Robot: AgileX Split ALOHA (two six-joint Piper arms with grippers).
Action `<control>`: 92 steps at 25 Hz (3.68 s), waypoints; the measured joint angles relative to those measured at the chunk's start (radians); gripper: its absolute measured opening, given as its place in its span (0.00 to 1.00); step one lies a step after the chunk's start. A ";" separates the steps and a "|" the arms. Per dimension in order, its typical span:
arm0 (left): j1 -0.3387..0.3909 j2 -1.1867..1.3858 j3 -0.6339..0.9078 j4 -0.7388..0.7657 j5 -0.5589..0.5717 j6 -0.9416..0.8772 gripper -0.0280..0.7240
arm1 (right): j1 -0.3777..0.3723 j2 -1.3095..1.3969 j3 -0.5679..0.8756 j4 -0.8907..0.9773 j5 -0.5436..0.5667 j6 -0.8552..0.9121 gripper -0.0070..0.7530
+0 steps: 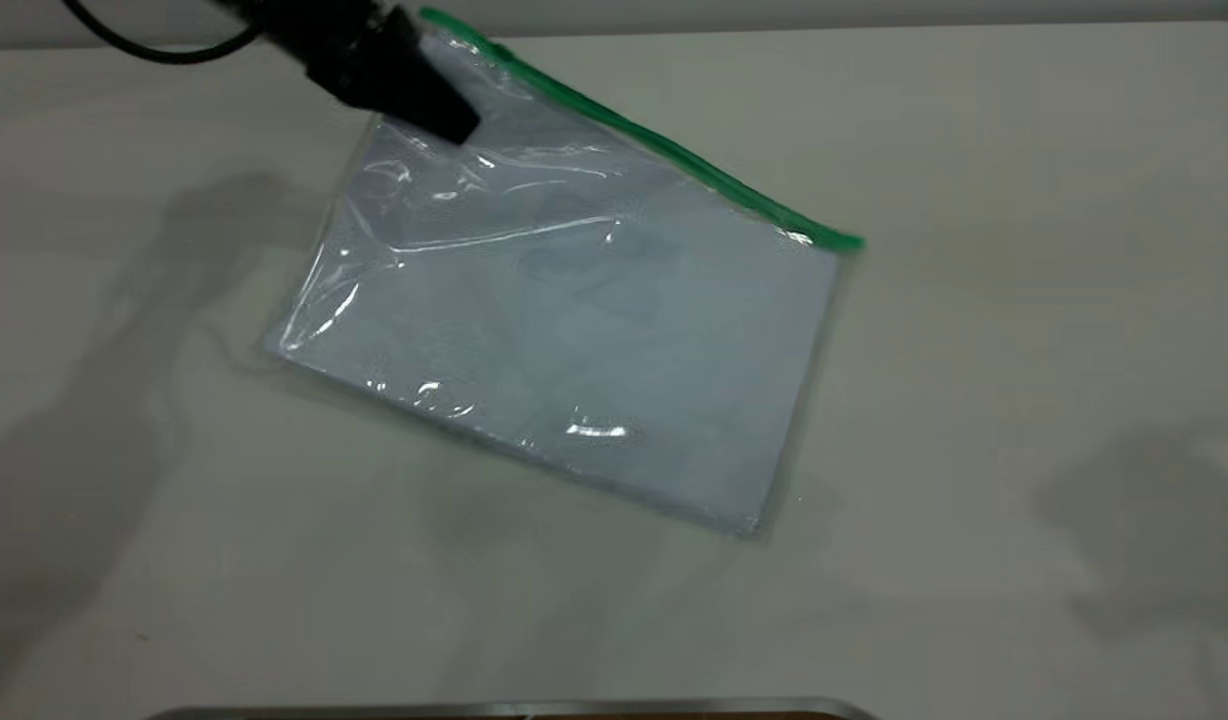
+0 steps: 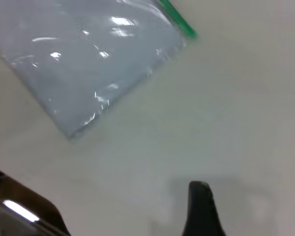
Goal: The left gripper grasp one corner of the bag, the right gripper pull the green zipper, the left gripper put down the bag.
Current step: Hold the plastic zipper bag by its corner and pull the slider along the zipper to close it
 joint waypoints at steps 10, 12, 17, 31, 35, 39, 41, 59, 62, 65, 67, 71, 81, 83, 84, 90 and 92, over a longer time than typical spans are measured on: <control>-0.168 0.008 -0.126 0.119 0.040 0.072 0.11 | 0.025 0.465 -0.172 0.522 -0.046 -0.655 0.74; -0.194 0.008 -0.127 0.127 0.042 0.081 0.11 | 0.065 0.529 -0.208 0.588 -0.053 -0.752 0.74; -0.232 0.009 -0.127 0.137 0.048 0.128 0.11 | 0.160 0.688 -0.299 0.726 -0.059 -0.896 0.74; -0.238 0.009 -0.127 0.136 -0.011 0.226 0.11 | 0.208 0.946 -0.498 0.855 0.054 -0.998 0.74; -0.258 0.009 -0.127 0.125 -0.043 0.243 0.11 | 0.208 0.965 -0.502 0.929 0.055 -1.012 0.74; -0.285 0.009 -0.127 0.121 -0.089 0.246 0.11 | 0.208 0.967 -0.504 0.977 0.065 -1.016 0.74; -0.296 0.010 -0.127 0.119 -0.107 0.246 0.11 | 0.208 0.967 -0.504 0.977 0.068 -1.019 0.74; -0.305 0.011 -0.126 0.099 -0.122 0.249 0.11 | 0.208 1.013 -0.510 1.022 0.058 -1.027 0.59; -0.305 0.011 -0.126 0.099 -0.121 0.249 0.11 | 0.208 1.013 -0.511 1.026 0.047 -1.028 0.43; -0.305 0.011 -0.126 0.098 -0.120 0.250 0.11 | 0.207 1.013 -0.512 1.028 0.032 -1.030 0.26; -0.305 0.011 -0.126 0.096 -0.120 0.250 0.11 | 0.207 1.013 -0.513 1.029 0.029 -1.031 0.17; -0.305 0.011 -0.125 0.096 -0.121 0.249 0.11 | 0.207 1.013 -0.513 1.028 0.016 -1.031 0.06; -0.304 0.017 -0.125 0.088 -0.132 0.227 0.11 | 0.208 1.012 -0.517 0.967 -0.031 -0.996 0.05; -0.303 0.020 -0.125 0.074 -0.132 0.227 0.11 | 0.208 1.012 -0.521 0.941 -0.042 -0.967 0.05; -0.301 0.024 -0.125 0.066 -0.133 0.226 0.11 | 0.208 1.012 -0.521 0.927 -0.048 -0.955 0.05; -0.293 0.028 -0.123 0.041 -0.128 0.223 0.11 | 0.213 1.010 -0.524 0.862 -0.069 -0.904 0.05; -0.293 0.028 -0.123 0.039 -0.127 0.223 0.11 | 0.215 1.010 -0.524 0.842 -0.078 -0.891 0.05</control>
